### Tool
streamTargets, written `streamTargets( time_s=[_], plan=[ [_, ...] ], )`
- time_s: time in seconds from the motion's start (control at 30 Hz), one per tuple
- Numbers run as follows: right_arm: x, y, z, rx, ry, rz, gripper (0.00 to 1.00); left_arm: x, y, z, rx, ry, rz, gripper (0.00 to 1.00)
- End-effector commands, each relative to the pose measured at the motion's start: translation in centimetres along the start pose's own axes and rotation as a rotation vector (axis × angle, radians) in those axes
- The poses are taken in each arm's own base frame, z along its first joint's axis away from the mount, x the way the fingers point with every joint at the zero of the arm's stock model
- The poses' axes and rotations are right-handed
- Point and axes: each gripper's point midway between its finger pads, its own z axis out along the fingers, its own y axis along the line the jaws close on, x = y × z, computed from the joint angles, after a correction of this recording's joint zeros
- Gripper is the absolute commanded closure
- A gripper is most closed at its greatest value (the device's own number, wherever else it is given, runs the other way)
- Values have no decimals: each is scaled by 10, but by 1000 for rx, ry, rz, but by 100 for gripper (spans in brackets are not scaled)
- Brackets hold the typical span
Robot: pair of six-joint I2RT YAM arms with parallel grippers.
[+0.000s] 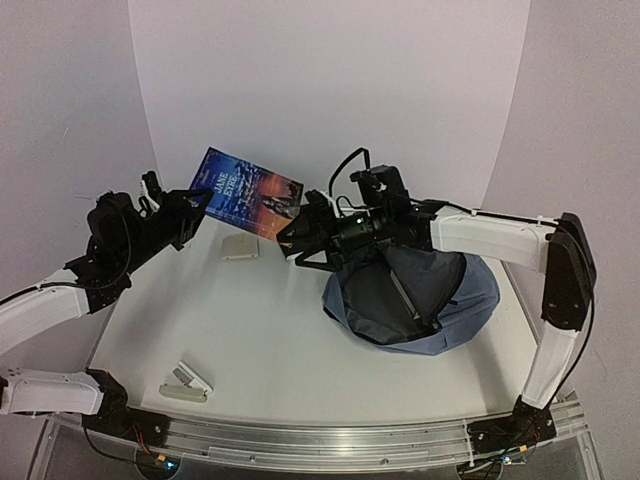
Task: Pack the student bag
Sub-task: Pick up the stationery from the center of the board.
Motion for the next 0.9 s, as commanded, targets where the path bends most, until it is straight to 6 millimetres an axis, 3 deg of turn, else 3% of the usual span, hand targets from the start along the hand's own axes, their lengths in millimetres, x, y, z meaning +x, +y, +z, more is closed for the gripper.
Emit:
streamTargets(
  time_s=[0.0, 0.13, 0.3, 0.4, 0.63, 0.87],
  plan=[
    [-23, 21, 8, -67, -62, -30, 2, -39, -98, -25, 396, -139, -42, 100],
    [-38, 36, 10, -132, -108, -38, 10, -27, -99, -19, 440, -74, -72, 100],
    [-63, 57, -5, -188, -183, -73, 23, -13, -82, -16, 430, -27, -128, 100],
    [-74, 60, -12, -223, -217, -57, 32, -7, -71, -17, 431, -14, -163, 100],
    [-91, 41, -23, -216, -269, -24, 34, 7, -64, -17, 465, 36, -190, 100],
    [-105, 35, -31, -212, -304, -27, 27, 25, -68, -6, 487, 137, -188, 100]
  ],
)
